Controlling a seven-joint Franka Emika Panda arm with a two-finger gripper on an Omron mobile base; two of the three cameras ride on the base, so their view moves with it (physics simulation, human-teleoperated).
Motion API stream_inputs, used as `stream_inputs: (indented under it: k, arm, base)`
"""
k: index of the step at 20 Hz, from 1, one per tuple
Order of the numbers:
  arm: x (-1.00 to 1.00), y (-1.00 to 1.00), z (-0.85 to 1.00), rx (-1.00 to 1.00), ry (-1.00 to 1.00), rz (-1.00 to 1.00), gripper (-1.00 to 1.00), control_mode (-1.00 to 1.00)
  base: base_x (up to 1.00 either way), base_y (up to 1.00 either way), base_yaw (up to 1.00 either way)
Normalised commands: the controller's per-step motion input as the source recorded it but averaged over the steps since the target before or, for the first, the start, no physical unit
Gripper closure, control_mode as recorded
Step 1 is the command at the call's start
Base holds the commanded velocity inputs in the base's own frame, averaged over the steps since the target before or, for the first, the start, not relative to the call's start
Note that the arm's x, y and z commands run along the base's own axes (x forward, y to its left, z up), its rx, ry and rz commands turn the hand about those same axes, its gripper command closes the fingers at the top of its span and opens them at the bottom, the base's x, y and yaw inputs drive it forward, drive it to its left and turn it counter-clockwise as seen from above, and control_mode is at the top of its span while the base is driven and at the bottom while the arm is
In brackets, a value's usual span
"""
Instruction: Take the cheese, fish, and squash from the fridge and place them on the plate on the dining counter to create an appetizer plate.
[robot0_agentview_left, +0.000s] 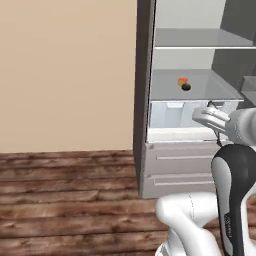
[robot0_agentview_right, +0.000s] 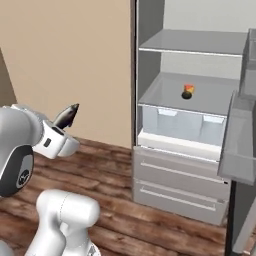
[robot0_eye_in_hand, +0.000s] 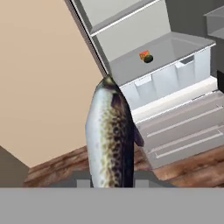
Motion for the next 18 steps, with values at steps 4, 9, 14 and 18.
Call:
stream_inputs:
  k: [4,9,14,18]
  arm:
    - [0.00,0.00,0.00,0.00,0.00,0.00,1.00,1.00]
    - [0.00,0.00,0.00,0.00,0.00,0.00,1.00,1.00]
    - [0.00,0.00,0.00,0.00,0.00,0.00,1.00,1.00]
    - [0.00,0.00,0.00,0.00,0.00,0.00,1.00,1.00]
  base:
    - [-0.14,0.73,0.46]
    - [-0.01,0.54,0.66]
    - [-0.01,0.35,0.74]
    - [0.00,0.27,0.76]
